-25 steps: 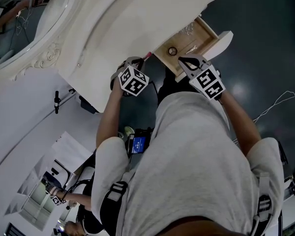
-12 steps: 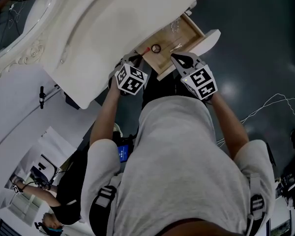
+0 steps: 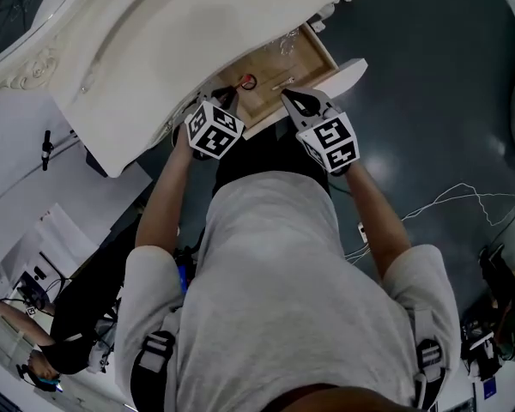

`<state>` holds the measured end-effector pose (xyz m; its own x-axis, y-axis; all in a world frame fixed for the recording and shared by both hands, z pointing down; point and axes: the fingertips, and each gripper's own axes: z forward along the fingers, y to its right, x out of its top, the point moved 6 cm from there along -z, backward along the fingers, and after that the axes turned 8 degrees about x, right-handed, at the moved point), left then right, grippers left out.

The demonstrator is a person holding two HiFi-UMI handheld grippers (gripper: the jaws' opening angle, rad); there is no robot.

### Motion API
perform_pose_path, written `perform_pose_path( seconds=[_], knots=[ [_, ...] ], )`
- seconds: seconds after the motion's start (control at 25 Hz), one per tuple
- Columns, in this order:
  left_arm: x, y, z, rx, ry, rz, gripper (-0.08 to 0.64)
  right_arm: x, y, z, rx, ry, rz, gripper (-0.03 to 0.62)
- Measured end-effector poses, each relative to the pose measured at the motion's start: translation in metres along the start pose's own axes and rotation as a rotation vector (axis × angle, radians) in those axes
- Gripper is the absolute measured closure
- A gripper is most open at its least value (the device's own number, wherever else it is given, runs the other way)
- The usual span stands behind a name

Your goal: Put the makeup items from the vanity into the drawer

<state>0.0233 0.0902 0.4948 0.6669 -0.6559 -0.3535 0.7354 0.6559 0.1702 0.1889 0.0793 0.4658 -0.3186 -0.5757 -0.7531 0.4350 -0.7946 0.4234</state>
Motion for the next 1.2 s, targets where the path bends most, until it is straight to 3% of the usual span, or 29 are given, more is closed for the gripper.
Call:
perform_pose_path(
  seconds=[0.84, 1.2],
  knots=[
    [0.037, 0.036, 0.054, -0.092, -0.037, 0.071, 0.511, -0.028, 0.036, -0.025, -0.093, 0.062, 0.098, 0.577],
    [0.051, 0.041, 0.080, -0.122, -0.054, 0.065, 0.511, -0.033, 0.049, -0.032, -0.135, 0.086, 0.127, 0.577]
  ],
)
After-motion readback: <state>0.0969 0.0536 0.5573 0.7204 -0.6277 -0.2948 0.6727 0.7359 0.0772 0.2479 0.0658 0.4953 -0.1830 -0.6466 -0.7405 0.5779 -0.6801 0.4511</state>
